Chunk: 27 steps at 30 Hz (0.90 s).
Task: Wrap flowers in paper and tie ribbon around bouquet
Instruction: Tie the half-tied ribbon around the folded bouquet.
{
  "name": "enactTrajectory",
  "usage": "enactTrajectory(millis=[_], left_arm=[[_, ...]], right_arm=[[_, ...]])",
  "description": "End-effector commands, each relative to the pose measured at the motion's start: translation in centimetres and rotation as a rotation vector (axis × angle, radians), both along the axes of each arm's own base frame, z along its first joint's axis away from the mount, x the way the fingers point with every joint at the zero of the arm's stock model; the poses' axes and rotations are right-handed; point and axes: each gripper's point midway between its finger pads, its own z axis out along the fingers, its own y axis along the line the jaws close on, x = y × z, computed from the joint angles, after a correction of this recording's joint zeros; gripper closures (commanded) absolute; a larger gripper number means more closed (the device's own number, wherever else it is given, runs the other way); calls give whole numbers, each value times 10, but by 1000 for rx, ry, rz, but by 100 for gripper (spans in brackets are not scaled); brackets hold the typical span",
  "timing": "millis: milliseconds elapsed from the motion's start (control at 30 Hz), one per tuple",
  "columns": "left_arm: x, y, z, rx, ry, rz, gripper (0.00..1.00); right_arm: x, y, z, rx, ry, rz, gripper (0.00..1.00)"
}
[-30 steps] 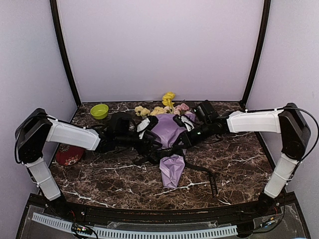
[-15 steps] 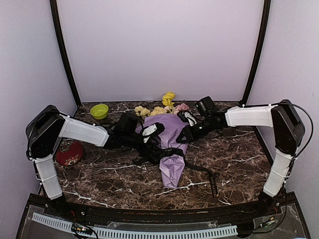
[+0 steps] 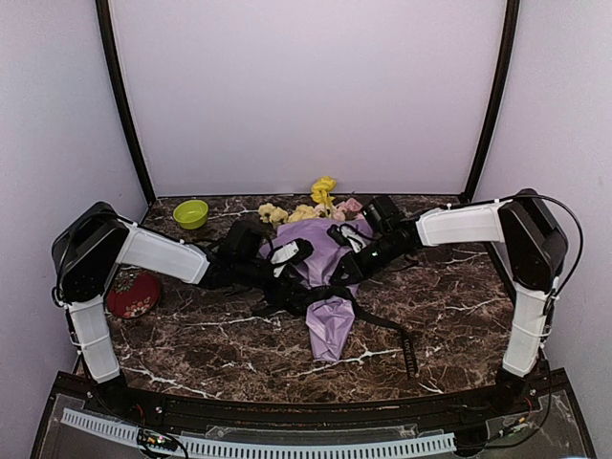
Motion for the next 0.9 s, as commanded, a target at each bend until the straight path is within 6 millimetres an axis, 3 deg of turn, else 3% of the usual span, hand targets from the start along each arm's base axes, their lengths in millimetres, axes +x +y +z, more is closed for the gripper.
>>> enactTrajectory(millis=[0, 133, 333, 700, 867], left_arm=[[-9, -5, -1, -29, 23, -22, 49], [-9, -6, -1, -18, 20, -24, 50], [-11, -7, -4, -10, 13, -32, 51], [-21, -11, 2, 0, -26, -56, 51], [-23, -12, 8, -7, -40, -70, 51]], right_arm=[[-11, 14, -2, 23, 3, 70, 78], [-21, 20, 0, 15, 10, 125, 83], [-25, 19, 18, 30, -22, 157, 100], [-25, 23, 57, 109, -85, 165, 100], [-26, 20, 59, 103, -94, 152, 100]])
